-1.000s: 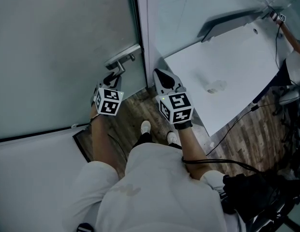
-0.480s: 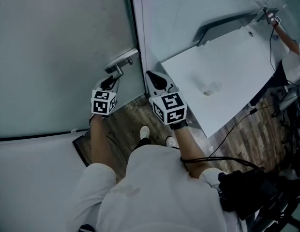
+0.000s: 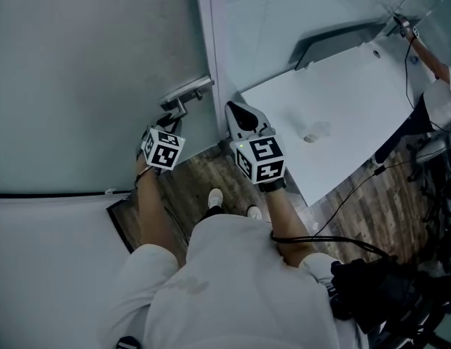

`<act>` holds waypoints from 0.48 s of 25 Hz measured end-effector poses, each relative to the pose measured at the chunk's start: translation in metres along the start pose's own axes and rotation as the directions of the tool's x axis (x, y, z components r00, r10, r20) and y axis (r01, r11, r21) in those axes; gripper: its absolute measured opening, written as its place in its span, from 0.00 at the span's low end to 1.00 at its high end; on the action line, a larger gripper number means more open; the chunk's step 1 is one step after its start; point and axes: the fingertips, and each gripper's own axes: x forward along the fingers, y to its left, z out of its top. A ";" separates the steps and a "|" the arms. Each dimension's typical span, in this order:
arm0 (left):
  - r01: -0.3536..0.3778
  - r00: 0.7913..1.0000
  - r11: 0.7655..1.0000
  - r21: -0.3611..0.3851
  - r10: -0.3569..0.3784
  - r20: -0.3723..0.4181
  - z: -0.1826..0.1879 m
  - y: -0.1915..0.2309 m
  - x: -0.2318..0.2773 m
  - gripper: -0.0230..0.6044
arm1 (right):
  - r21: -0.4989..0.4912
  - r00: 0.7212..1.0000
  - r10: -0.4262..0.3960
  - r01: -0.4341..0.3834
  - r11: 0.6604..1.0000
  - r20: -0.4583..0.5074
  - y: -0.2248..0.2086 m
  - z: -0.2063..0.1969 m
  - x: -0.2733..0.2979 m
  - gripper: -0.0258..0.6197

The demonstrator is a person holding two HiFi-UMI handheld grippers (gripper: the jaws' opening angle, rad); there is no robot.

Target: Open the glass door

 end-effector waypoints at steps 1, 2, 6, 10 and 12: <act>-0.003 1.000 1.000 0.007 0.003 -0.012 -0.001 -0.001 -0.001 0.20 | -0.001 1.000 0.003 -0.003 1.000 0.002 0.001 0.001 -0.002 0.03; -0.007 1.000 1.000 0.013 0.007 -0.021 -0.002 -0.003 -0.003 0.20 | -0.003 1.000 0.008 -0.008 1.000 0.005 0.002 0.001 -0.004 0.03; -0.030 0.999 0.999 0.036 0.031 -0.041 -0.002 -0.011 -0.010 0.20 | -0.004 1.000 0.019 -0.019 1.000 0.016 0.000 0.003 -0.017 0.04; -0.043 0.998 0.998 0.045 0.045 -0.054 -0.005 -0.020 -0.015 0.20 | 0.000 0.999 0.024 -0.024 1.000 0.026 -0.001 0.005 -0.028 0.03; -0.045 0.997 0.998 0.044 0.047 -0.058 -0.008 -0.024 -0.016 0.20 | 0.000 0.999 0.029 -0.029 1.000 0.031 -0.001 0.004 -0.032 0.03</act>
